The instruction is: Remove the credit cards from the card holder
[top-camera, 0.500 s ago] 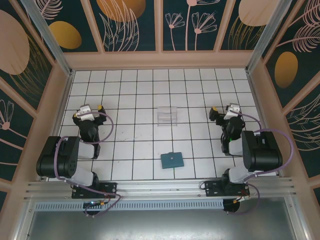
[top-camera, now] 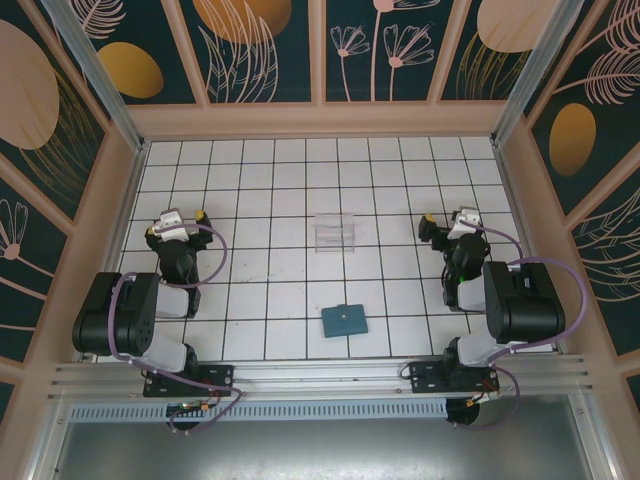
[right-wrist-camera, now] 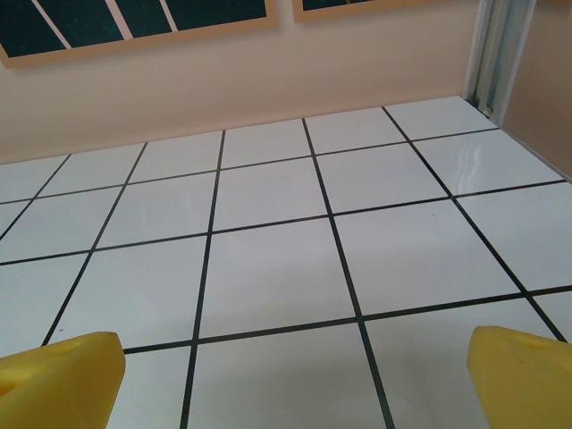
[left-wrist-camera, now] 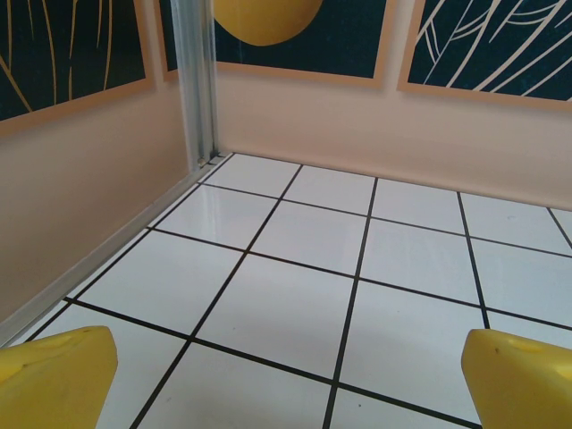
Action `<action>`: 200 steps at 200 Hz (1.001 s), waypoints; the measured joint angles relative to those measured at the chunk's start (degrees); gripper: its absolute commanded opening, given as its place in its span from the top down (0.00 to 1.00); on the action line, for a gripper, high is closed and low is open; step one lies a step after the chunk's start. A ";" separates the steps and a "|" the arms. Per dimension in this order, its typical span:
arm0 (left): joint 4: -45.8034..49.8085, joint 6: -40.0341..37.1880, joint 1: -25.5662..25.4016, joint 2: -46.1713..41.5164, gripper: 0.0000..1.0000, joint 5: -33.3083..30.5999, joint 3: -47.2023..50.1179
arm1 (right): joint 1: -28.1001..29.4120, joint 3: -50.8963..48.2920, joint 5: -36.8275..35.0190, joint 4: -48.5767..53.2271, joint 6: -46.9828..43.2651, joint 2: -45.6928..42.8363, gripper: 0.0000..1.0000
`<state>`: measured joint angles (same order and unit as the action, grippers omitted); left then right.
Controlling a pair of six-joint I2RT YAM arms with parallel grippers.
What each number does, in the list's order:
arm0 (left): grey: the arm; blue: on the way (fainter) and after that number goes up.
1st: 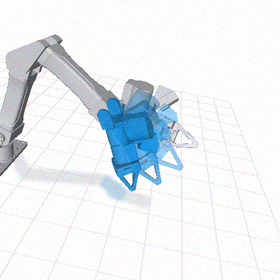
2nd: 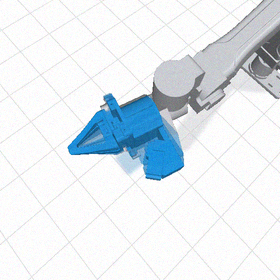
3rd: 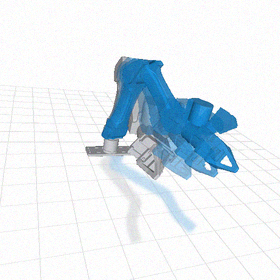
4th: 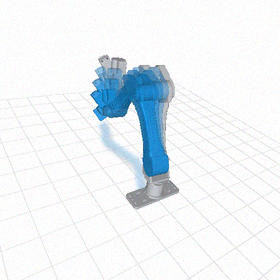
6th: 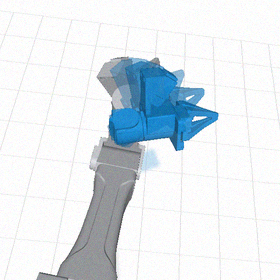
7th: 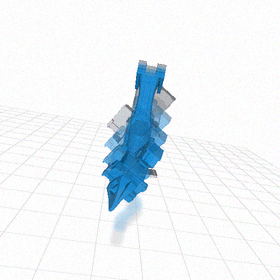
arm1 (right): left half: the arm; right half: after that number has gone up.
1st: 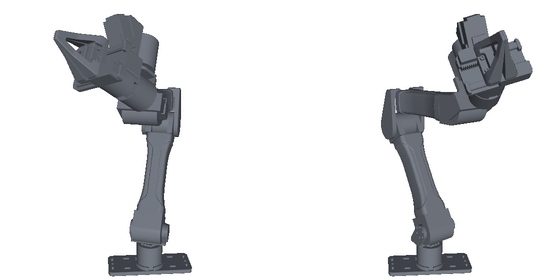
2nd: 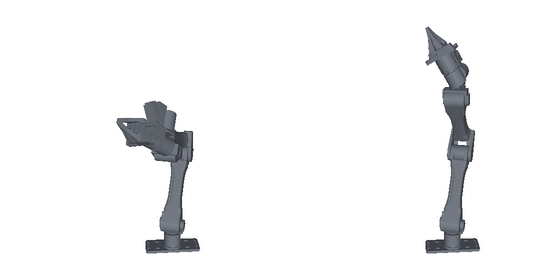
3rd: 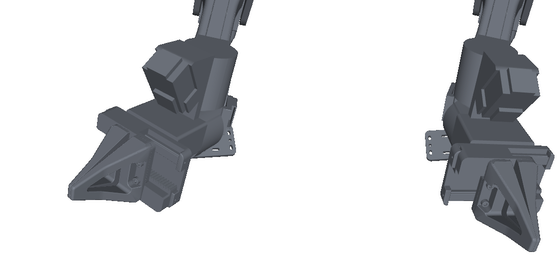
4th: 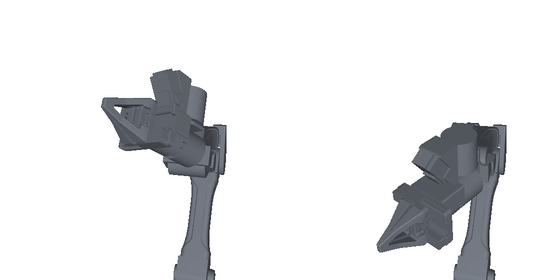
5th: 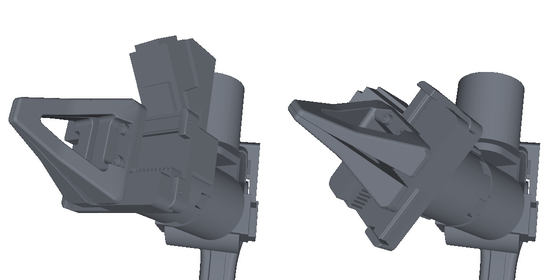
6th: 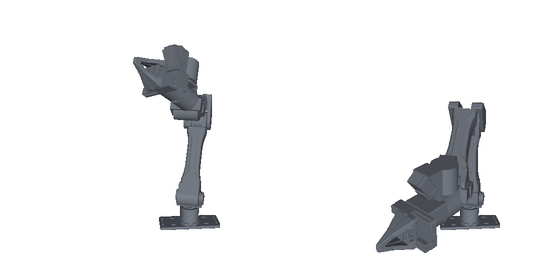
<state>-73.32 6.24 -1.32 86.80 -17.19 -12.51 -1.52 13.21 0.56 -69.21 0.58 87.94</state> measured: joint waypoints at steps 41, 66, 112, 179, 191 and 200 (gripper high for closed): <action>0.00 0.00 0.00 0.00 0.01 0.00 0.00 | 0.00 0.00 0.00 0.00 0.00 0.00 0.01; 0.37 0.00 0.00 -0.24 0.02 -0.02 -0.02 | 0.00 0.02 0.00 0.07 -0.02 -0.02 0.01; 12.04 0.31 -2.03 -8.59 0.02 -3.32 -3.45 | 3.48 6.58 -1.38 14.23 -1.97 -5.66 0.02; 35.15 7.93 -4.37 -22.64 0.06 -0.48 -10.99 | 13.79 20.94 -3.56 51.15 5.07 -15.72 0.12; 39.56 9.66 -5.09 -23.06 0.07 2.38 -12.66 | 15.45 21.92 -2.99 57.35 7.93 -17.07 0.14; 42.75 11.06 -5.55 -23.08 0.08 4.72 -13.97 | 17.40 22.53 -2.19 61.96 9.46 -17.94 0.16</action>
<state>-30.57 17.30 -6.87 63.72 -12.47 -26.48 15.88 35.75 -1.63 -7.25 10.04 70.00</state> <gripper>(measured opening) 0.931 0.860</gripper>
